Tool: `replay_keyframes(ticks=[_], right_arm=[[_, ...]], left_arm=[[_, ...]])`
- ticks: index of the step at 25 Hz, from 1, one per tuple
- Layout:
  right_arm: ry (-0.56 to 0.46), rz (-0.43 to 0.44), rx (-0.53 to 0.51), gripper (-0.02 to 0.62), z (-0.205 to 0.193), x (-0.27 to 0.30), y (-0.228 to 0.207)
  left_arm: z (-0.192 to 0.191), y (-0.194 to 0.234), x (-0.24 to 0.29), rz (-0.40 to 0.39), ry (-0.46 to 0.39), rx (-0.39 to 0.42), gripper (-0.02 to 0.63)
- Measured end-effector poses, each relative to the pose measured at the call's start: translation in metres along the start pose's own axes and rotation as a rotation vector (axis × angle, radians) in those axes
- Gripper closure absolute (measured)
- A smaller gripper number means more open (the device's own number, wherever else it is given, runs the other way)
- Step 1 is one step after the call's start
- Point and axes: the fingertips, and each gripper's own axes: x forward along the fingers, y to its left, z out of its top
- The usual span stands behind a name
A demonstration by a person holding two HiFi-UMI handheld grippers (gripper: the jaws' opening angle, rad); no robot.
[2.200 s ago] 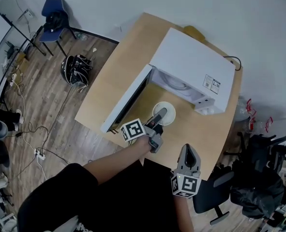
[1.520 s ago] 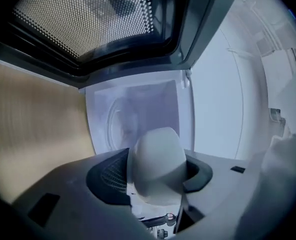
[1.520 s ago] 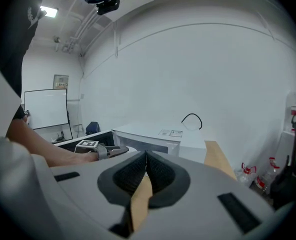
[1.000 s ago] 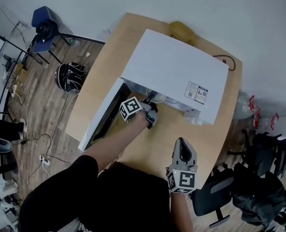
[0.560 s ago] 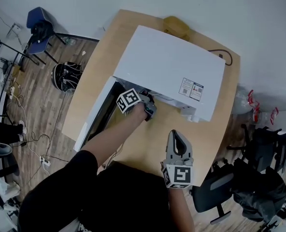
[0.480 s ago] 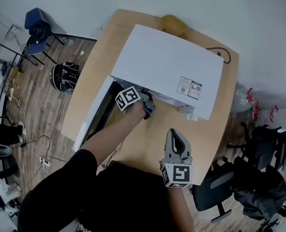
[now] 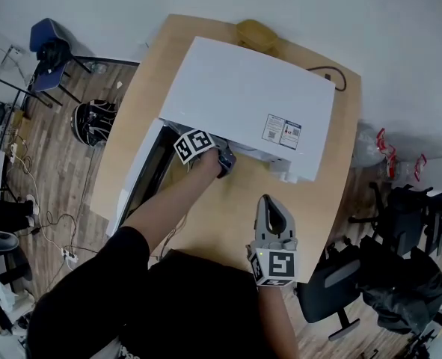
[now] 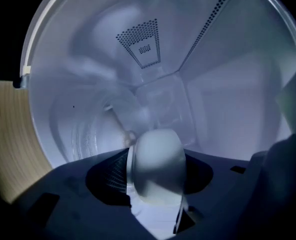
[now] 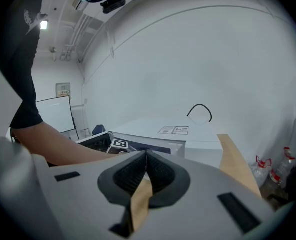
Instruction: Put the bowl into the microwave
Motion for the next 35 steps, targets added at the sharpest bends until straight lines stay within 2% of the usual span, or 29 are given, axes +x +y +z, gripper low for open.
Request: replay_keyframes(ticks=[3,10,15,20,25,29,33,35], right_arm=[[-0.004,-0.003,0.011,0.535,0.000,0.000,-0.007],[-0.001,0.026,-0.018,0.535,-0.001,-0.001,-0.001],[0.006,0.036,-0.019,0.535,-0.007,-0.001,0.004],[0.016,0.040,-0.120,0.535,-0.007,-0.004,0.012],[0.042,0.012,-0.129,0.535,0.000,-0.007,0.010],[0.020,0.015,-0.132,0.535,0.000,-0.008,0.009],[0.011,0.023,-0.131,0.535,-0.003,-0.010,0.010],[0.008,0.023,-0.132,0.535,-0.003,-0.011,0.011]], left_arm=[[0.004,0.002,0.005,0.036,-0.001,0.044,0.380],[0.011,0.005,0.003,0.074,-0.059,0.003,0.380],[0.013,0.007,0.005,0.068,-0.071,-0.019,0.371],[0.015,0.008,0.003,0.087,-0.089,-0.082,0.359],[0.012,0.011,0.002,0.085,-0.085,-0.150,0.359],[0.011,0.013,0.000,0.074,-0.079,-0.186,0.357],[0.011,0.011,-0.003,0.055,-0.073,-0.199,0.347],[0.012,0.009,-0.003,0.053,-0.069,-0.158,0.334]])
